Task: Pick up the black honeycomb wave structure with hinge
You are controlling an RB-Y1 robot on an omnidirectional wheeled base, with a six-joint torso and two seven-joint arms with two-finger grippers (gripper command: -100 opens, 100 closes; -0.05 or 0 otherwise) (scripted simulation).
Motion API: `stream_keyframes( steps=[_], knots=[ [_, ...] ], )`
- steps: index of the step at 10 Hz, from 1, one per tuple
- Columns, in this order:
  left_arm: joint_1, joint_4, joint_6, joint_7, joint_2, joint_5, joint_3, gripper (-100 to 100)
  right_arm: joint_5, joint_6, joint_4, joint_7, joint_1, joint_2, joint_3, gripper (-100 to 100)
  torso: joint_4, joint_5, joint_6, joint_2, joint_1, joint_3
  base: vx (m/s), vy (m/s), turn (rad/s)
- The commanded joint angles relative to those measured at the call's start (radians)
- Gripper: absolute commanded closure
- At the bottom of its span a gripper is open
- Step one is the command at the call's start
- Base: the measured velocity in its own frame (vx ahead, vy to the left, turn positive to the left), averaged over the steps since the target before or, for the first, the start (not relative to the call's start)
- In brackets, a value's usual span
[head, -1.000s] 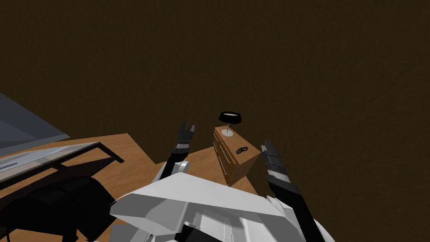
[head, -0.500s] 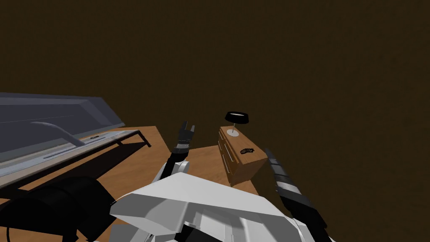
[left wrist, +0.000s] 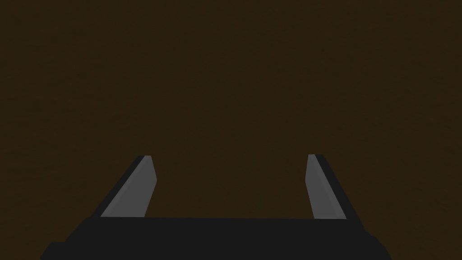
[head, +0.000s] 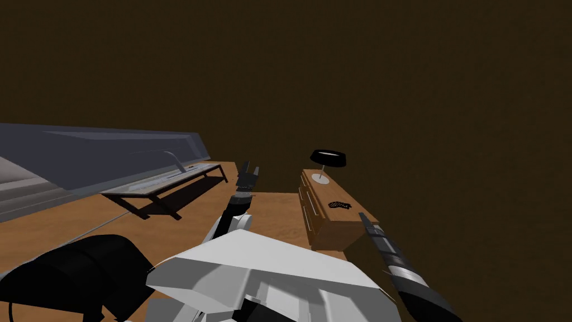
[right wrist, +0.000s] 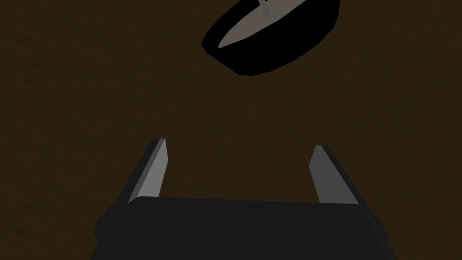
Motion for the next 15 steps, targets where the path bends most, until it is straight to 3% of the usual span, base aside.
stream_keyframes(
  steps=[1, 2, 3, 4, 6, 8, 10, 11, 13, 14, 15],
  knots=[
    [0.000, 0.000, 0.000, 0.000, 0.000, 0.000, 0.000, 0, 0.045, 0.003, 0.050, 0.026, 0.032, -0.029, -0.050, -100, 0.000, 0.000, 0.000, 0.000, 0.000, 0.000, -0.138, -0.024, 0.486],
    [0.000, 0.000, 0.000, 0.000, 0.000, 0.000, 0.000, 0, 0.045, 0.003, 0.062, 0.026, 0.032, -0.029, -0.056, -100, 0.000, 0.000, 0.000, 0.002, -0.001, 0.001, -0.099, -0.028, 0.176],
    [0.000, 0.000, 0.000, 0.000, 0.000, 0.000, 0.000, 0, 0.081, 0.009, 0.093, 0.050, 0.052, -0.038, -0.086, -100, 0.000, 0.000, 0.001, 0.000, -0.002, 0.000, -0.083, -0.016, 0.374],
    [0.000, 0.000, 0.000, 0.000, 0.000, 0.000, 0.000, 0, 0.081, 0.009, 0.099, 0.050, 0.052, -0.038, -0.086, -100, 0.000, 0.000, 0.000, -0.001, -0.001, 0.000, -0.057, -0.023, 0.214],
    [0.000, 0.000, 0.000, 0.000, 0.000, 0.000, 0.000, 0, 0.152, 0.018, 0.177, 0.101, 0.090, -0.052, -0.148, -100, -0.001, 0.000, 0.001, -0.002, -0.002, -0.001, -0.093, -0.028, 0.335],
    [0.000, 0.000, 0.000, 0.000, 0.000, 0.000, 0.000, 0, 0.156, 0.018, 0.177, 0.101, 0.090, -0.052, -0.148, -100, 0.000, 0.000, 0.000, -0.001, -0.002, -0.001, -0.065, -0.014, 0.278],
    [0.000, 0.000, 0.000, 0.000, 0.000, 0.000, 0.000, 0, 0.222, 0.026, 0.245, 0.157, 0.125, -0.062, -0.212, -100, -0.001, 0.000, 0.000, -0.004, -0.001, -0.002, -0.074, 0.000, 0.381],
    [0.000, 0.000, 0.000, 0.000, 0.000, 0.000, 0.000, 0, 0.233, 0.026, 0.261, 0.157, 0.125, -0.062, -0.212, -100, 0.000, 0.000, 0.001, -0.002, -0.002, -0.001, -0.082, -0.017, 0.352],
    [0.000, 0.000, 0.000, 0.000, 0.000, 0.000, 0.000, 0, 0.300, 0.030, 0.331, 0.218, 0.155, -0.069, -0.276, -100, 0.000, -0.001, 0.001, -0.002, -0.003, -0.001, -0.097, -0.014, 0.440],
    [0.000, 0.000, 0.000, 0.000, 0.000, 0.000, 0.000, 0, 0.311, 0.030, 0.348, 0.218, 0.155, -0.069, -0.276, -100, 0.000, -0.001, 0.001, -0.001, -0.004, -0.001, -0.072, -0.020, 0.460],
    [0.000, 0.000, 0.000, 0.000, 0.000, 0.000, 0.000, 0, 0.349, 0.031, 0.393, 0.250, 0.169, -0.071, -0.308, -100, 0.000, -0.001, 0.001, -0.003, -0.004, -0.001, -0.063, -0.020, 0.480]
  ],
)
